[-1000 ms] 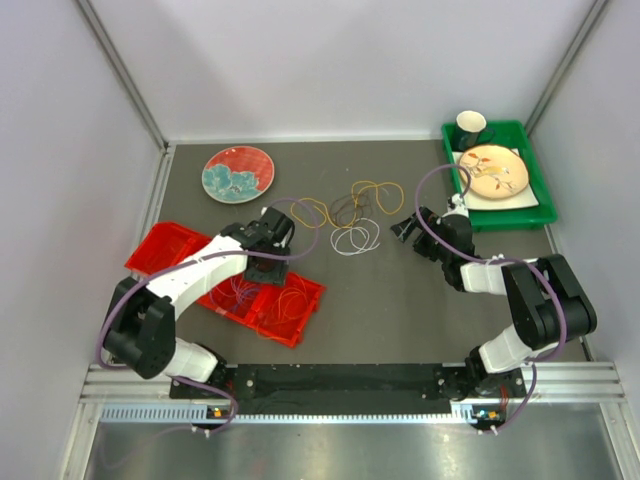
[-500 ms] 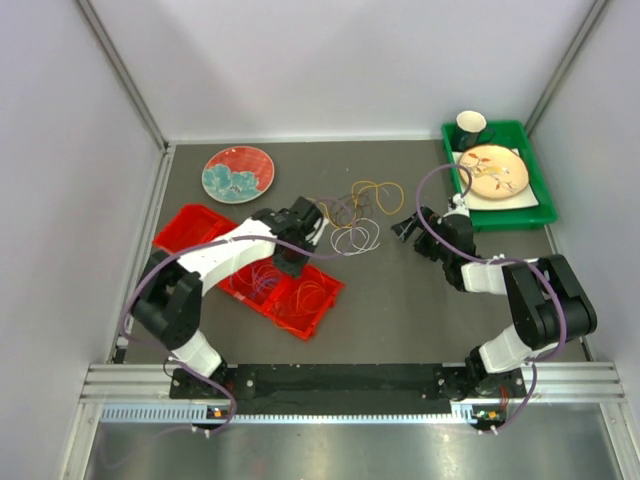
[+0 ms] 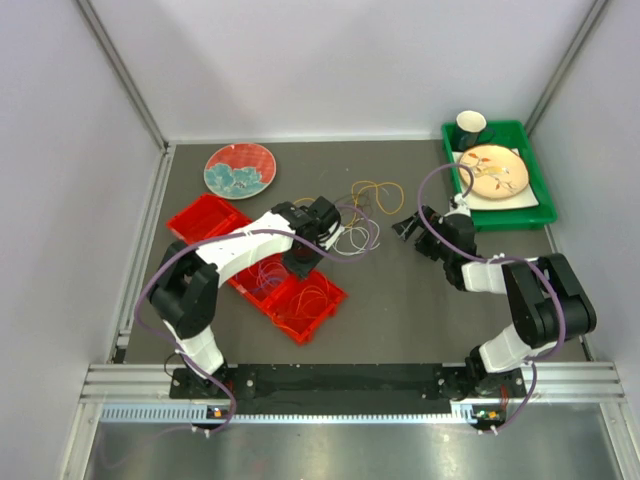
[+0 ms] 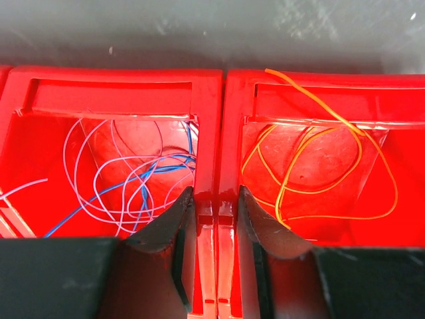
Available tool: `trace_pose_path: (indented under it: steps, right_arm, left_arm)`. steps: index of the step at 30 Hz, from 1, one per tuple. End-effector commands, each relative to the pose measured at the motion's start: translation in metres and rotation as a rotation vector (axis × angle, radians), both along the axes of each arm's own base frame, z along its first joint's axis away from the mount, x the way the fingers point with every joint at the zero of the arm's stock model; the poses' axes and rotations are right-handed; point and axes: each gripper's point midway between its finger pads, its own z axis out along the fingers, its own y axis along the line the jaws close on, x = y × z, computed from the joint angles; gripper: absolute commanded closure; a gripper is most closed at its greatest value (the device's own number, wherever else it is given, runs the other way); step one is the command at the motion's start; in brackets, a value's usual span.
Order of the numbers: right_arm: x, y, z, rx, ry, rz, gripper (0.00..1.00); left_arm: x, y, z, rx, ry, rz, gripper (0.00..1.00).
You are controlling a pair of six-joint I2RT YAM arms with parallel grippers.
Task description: Untangle the cables
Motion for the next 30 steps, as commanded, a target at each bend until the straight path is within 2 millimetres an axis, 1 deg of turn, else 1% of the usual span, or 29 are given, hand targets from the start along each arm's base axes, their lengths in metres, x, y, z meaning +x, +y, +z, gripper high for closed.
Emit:
trace_pose_path:
  steps: [1, 3, 4, 6, 7, 12, 13, 14, 16, 17, 18, 19, 20, 21, 22, 24, 25, 27, 28, 29, 30]
  right_arm:
    - [0.014, 0.003, 0.018, 0.021, -0.065, 0.003, 0.01]
    - [0.014, 0.003, 0.018, 0.021, -0.064, 0.003, 0.01]
    - [0.014, 0.002, 0.018, 0.020, -0.064, 0.001, 0.01]
    - [0.014, 0.002, 0.018, 0.020, -0.064, 0.001, 0.01]
    - [0.014, 0.002, 0.018, 0.020, -0.064, 0.001, 0.01]
    - [0.013, 0.002, 0.018, 0.021, -0.065, 0.001, 0.01]
    - [0.013, 0.002, 0.018, 0.021, -0.064, 0.001, 0.01]
    - [0.013, 0.002, 0.018, 0.022, -0.063, 0.002, 0.01]
    - [0.013, 0.002, 0.018, 0.021, -0.065, 0.003, 0.01]
    - [0.014, 0.002, 0.019, 0.022, -0.066, 0.003, 0.01]
    - [0.014, 0.002, 0.018, 0.021, -0.065, 0.001, 0.01]
    - [0.013, 0.001, 0.018, 0.022, -0.063, 0.001, 0.01]
    - [0.013, 0.001, 0.017, 0.022, -0.061, 0.001, 0.01]
    - [0.013, 0.001, 0.018, 0.024, -0.064, -0.001, 0.01]
    - [0.013, 0.001, 0.017, 0.024, -0.061, 0.000, 0.01]
    - [0.013, 0.000, 0.018, 0.030, -0.063, -0.004, 0.01]
    - [0.013, -0.001, 0.017, 0.032, -0.063, -0.006, 0.01]
    - [0.013, -0.003, 0.017, 0.036, -0.061, -0.011, 0.01]
    - [0.014, -0.003, 0.017, 0.037, -0.061, -0.011, 0.01]
    - [0.014, -0.004, 0.016, 0.039, -0.059, -0.015, 0.01]
    - [0.014, -0.005, 0.016, 0.039, -0.059, -0.017, 0.01]
  left_arm:
    - [0.006, 0.019, 0.034, 0.058, -0.098, -0.017, 0.72]
    - [0.006, 0.022, 0.040, 0.055, -0.121, -0.007, 0.64]
    - [0.006, 0.022, 0.043, 0.052, -0.131, -0.006, 0.57]
    - [0.007, 0.020, 0.051, 0.023, -0.150, 0.041, 0.51]
    - [0.009, 0.018, 0.057, 0.010, -0.164, 0.046, 0.46]
    - [0.014, 0.010, 0.074, -0.032, -0.190, 0.075, 0.43]
    - [0.020, 0.005, 0.086, -0.059, -0.219, 0.085, 0.42]
    - [0.024, 0.001, 0.093, -0.080, -0.238, 0.102, 0.42]
    - [0.042, -0.010, 0.116, -0.148, -0.324, 0.133, 0.41]
    - [0.049, -0.014, 0.122, -0.171, -0.356, 0.163, 0.40]
    - [0.062, -0.023, 0.134, -0.217, -0.417, 0.180, 0.38]
    - [0.070, -0.028, 0.135, -0.232, -0.436, 0.198, 0.33]
    - [0.077, -0.033, 0.139, -0.255, -0.459, 0.227, 0.25]
    - [0.086, -0.041, 0.145, -0.285, -0.489, 0.238, 0.20]
    - [0.091, -0.052, 0.135, -0.298, -0.468, 0.221, 0.19]
    - [0.099, -0.067, 0.130, -0.327, -0.465, 0.174, 0.18]
    - [0.109, -0.081, 0.123, -0.356, -0.471, 0.158, 0.18]
    - [0.122, -0.092, 0.118, -0.368, -0.487, 0.141, 0.18]
    - [0.130, -0.101, 0.106, -0.369, -0.482, 0.132, 0.18]
    - [0.134, -0.110, 0.103, -0.387, -0.476, 0.104, 0.17]
    - [0.140, -0.118, 0.094, -0.388, -0.469, 0.091, 0.01]
